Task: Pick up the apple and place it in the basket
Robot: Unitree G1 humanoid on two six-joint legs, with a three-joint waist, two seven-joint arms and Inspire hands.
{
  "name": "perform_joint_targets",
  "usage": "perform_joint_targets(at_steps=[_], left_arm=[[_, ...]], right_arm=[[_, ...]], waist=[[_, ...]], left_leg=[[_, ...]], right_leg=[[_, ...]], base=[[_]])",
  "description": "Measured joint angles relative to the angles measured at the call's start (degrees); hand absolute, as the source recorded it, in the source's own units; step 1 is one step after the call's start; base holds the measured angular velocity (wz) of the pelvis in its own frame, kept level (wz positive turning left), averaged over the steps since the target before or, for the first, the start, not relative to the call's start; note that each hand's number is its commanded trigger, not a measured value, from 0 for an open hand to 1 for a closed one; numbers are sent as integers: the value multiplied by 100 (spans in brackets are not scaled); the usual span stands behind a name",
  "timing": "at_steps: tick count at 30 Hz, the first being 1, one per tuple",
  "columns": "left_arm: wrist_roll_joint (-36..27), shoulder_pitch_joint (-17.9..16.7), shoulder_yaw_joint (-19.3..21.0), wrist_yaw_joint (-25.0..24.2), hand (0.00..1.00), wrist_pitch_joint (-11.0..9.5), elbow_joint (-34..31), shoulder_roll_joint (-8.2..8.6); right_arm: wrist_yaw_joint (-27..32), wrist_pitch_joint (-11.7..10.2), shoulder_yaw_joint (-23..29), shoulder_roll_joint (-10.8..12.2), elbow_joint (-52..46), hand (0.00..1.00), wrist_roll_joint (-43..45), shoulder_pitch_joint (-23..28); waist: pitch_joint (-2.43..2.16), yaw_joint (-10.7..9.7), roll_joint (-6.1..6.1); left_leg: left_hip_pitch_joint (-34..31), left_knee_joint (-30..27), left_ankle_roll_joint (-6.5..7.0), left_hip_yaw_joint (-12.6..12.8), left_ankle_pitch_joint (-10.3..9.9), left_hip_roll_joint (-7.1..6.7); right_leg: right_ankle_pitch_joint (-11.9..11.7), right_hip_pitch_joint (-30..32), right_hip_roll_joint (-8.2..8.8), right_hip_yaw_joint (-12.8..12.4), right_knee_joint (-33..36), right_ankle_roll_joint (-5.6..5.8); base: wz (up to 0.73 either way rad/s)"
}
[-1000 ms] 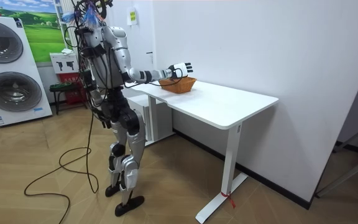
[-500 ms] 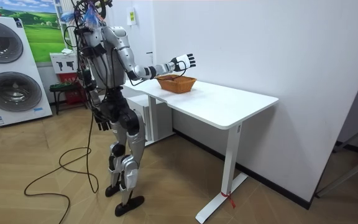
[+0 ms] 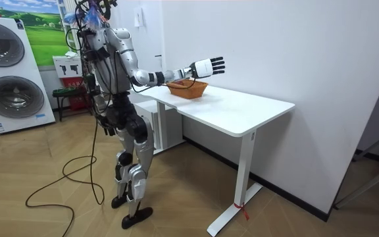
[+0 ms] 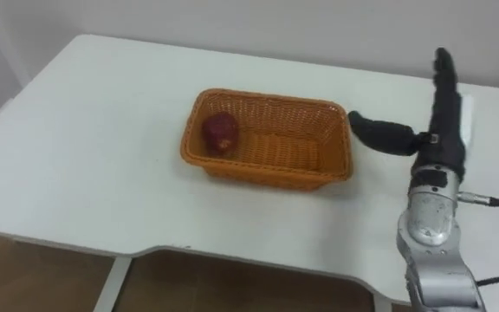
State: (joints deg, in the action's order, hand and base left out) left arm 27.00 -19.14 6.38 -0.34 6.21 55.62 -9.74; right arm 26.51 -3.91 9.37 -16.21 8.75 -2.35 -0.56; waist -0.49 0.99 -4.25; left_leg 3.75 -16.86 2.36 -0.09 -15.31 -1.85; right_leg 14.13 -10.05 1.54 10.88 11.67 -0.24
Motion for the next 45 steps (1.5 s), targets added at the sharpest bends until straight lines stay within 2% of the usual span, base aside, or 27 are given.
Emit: perform_joint_targets(at_steps=[5,7,8,10,14,15,17,20,24,31,34,36,40,45], left_arm=[[-42,-50,228,46,0,-42,-7,-11],[-38,-64,252,145,0,-44,-8,-11],[-43,-110,257,171,0,-38,-15,-21],[-48,-140,304,195,0,-38,-47,-21],[-64,-171,423,202,0,-27,-48,-37],[-52,-179,431,206,0,-28,-41,-28],[-50,-171,453,253,0,-23,-31,-28],[-31,-154,472,398,0,-45,-54,-27],[-38,-218,591,467,0,-26,-47,-12],[-19,-224,578,544,0,27,-41,4],[16,-163,574,582,0,141,-41,34],[67,-154,566,593,0,220,-40,41],[207,-169,584,601,0,307,-30,39],[393,-161,587,589,0,441,-50,92]], right_arm=[[581,-87,621,-61,769,0,-198,38],[706,-94,781,-113,1007,0,-386,255],[785,-96,807,-149,1239,0,-510,374],[863,-72,950,-161,1622,0,-645,539],[1084,36,1222,-214,2855,0,-1247,738],[1099,-30,1248,-182,3006,0,-1468,877],[1094,-302,1218,-140,3185,0,-1630,935],[1088,-385,1232,-95,3450,0,-1855,882],[979,-601,1422,29,3794,0,-2176,875],[799,-651,1455,55,3962,0,-2196,876],[750,-659,1445,52,4005,0,-2015,878],[651,-659,1433,22,4008,0,-1979,927],[419,-660,1441,-46,4093,0,-2006,976],[-154,-659,1427,-271,4423,0,-2413,980]], waist=[[19,-131,24],[12,-156,-5],[13,-251,-6],[23,-276,-37],[22,-390,-11],[19,-408,5],[11,-515,32],[-40,-519,-6],[-47,-534,-40],[-55,-541,-21],[-65,-542,-1],[-87,-539,37],[-98,-539,59],[-115,-518,95]], left_leg=[[70,24,0,45,1,9],[81,53,0,82,0,13],[82,66,0,100,0,13],[85,117,-1,197,1,27],[94,143,-1,261,6,32],[96,150,0,266,6,32],[98,149,0,270,5,36],[107,133,0,247,5,35],[173,129,13,138,-7,32],[186,119,23,121,-16,25],[191,131,23,113,-16,58],[204,137,23,117,-16,67],[225,162,20,129,-18,80],[289,166,16,153,-40,110]], right_leg=[[0,-33,2,-29,-5,1],[0,-43,4,-29,-4,1],[0,-53,4,-24,-1,1],[1,-15,-1,-77,3,2],[0,18,-7,-226,3,3],[0,21,-8,-232,2,3],[-1,17,-13,-235,-1,3],[-1,-3,-13,-224,-2,3],[-10,-118,-11,-237,-96,16],[-34,-139,-20,-287,-104,33],[-60,-140,-32,-294,-115,32],[-79,-139,-40,-301,-113,36],[-82,-137,-46,-306,-105,35],[-117,-196,-68,-305,-110,33]], base=[[-5],[0],[0],[-9],[-9],[-8],[0],[5],[13],[1],[0],[0],[-1],[0]])
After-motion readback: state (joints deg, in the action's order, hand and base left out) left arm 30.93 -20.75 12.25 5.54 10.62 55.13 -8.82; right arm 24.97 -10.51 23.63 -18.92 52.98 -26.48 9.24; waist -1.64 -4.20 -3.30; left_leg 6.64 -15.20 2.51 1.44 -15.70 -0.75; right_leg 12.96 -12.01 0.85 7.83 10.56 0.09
